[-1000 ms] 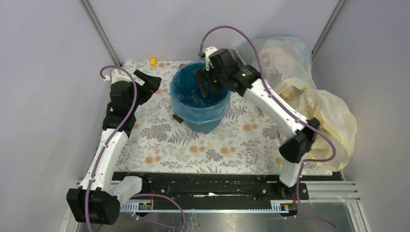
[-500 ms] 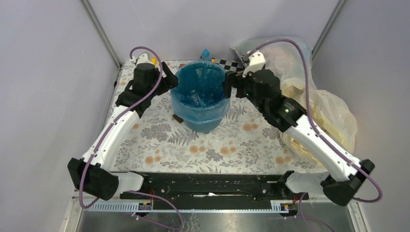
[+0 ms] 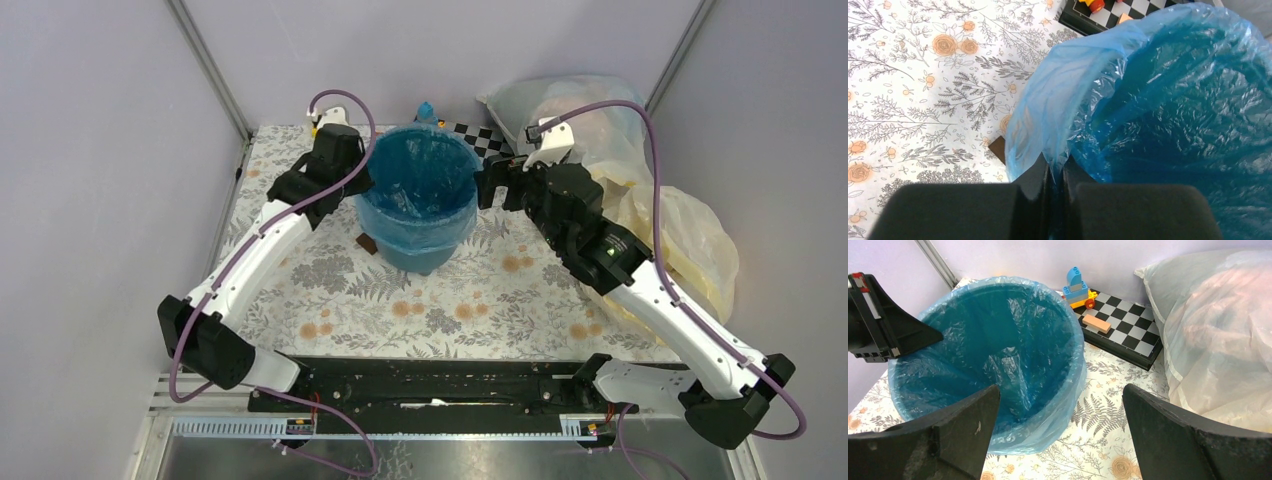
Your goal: Put the trash bags into the trash bin
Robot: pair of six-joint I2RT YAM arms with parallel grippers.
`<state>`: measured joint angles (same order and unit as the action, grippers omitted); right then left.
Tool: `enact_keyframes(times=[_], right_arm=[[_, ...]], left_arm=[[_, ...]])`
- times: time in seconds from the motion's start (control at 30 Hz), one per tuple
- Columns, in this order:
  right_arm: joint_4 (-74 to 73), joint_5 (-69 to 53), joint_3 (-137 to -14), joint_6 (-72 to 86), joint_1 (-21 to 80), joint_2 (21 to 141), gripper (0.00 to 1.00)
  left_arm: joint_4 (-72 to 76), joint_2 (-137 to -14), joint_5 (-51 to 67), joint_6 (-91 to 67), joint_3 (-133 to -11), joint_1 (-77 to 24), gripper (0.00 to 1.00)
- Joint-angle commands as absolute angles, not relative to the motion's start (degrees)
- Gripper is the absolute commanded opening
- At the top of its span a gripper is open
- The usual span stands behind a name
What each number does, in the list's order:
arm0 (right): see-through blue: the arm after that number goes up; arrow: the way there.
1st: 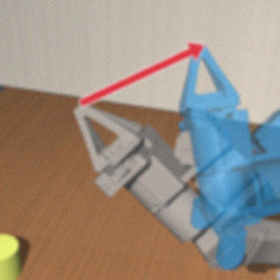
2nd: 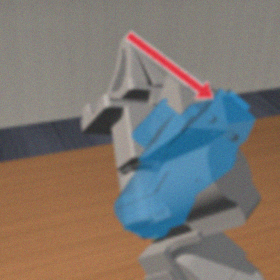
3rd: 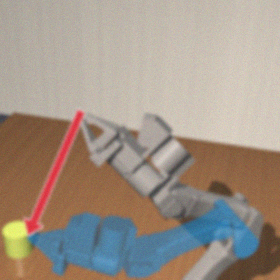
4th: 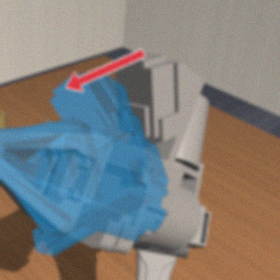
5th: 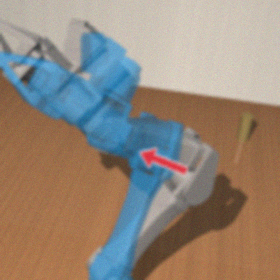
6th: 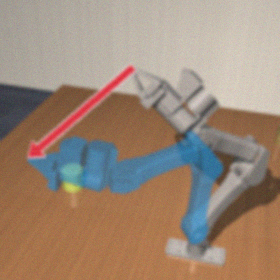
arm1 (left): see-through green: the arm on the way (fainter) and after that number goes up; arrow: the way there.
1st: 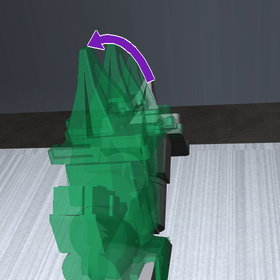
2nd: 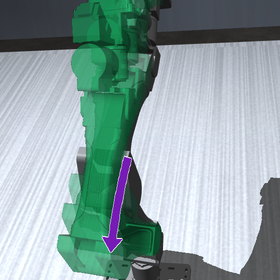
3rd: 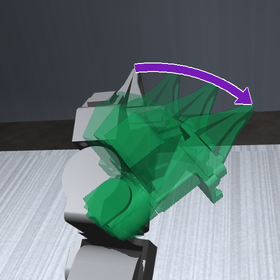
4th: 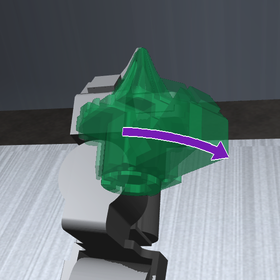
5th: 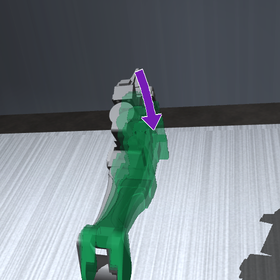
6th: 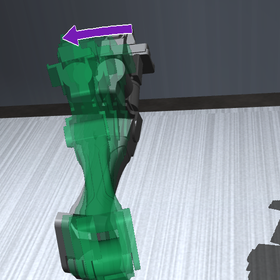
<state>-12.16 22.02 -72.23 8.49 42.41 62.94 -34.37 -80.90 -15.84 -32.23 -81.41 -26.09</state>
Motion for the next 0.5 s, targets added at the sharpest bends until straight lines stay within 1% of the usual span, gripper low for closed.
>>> enact_keyframes(times=[0.0, 0.03, 0.2, 0.47], right_arm=[[-10.1, 24.0, -71.8, 9.4, 42.3, 60.5, 1.00], [-10.0, 24.1, -71.5, 9.4, 42.3, 60.2, 1.00], [-9.5, 25.2, -70.4, 9.7, 42.3, 58.8, 1.00], [-9.0, 26.7, -68.6, 9.7, 42.3, 57.4, 1.00]], left_arm=[[-34.8, -81.6, -20.3, -29.3, -86.8, -26.3, 0.01], [-34.6, -81.7, -20.8, -29.4, -87.2, -26.3, 0.00], [-33.0, -83.4, -21.4, -28.2, -90.7, -25.2, 0.00], [-25.8, -88.0, -7.2, -32.2, -95.4, -11.9, 0.00]])
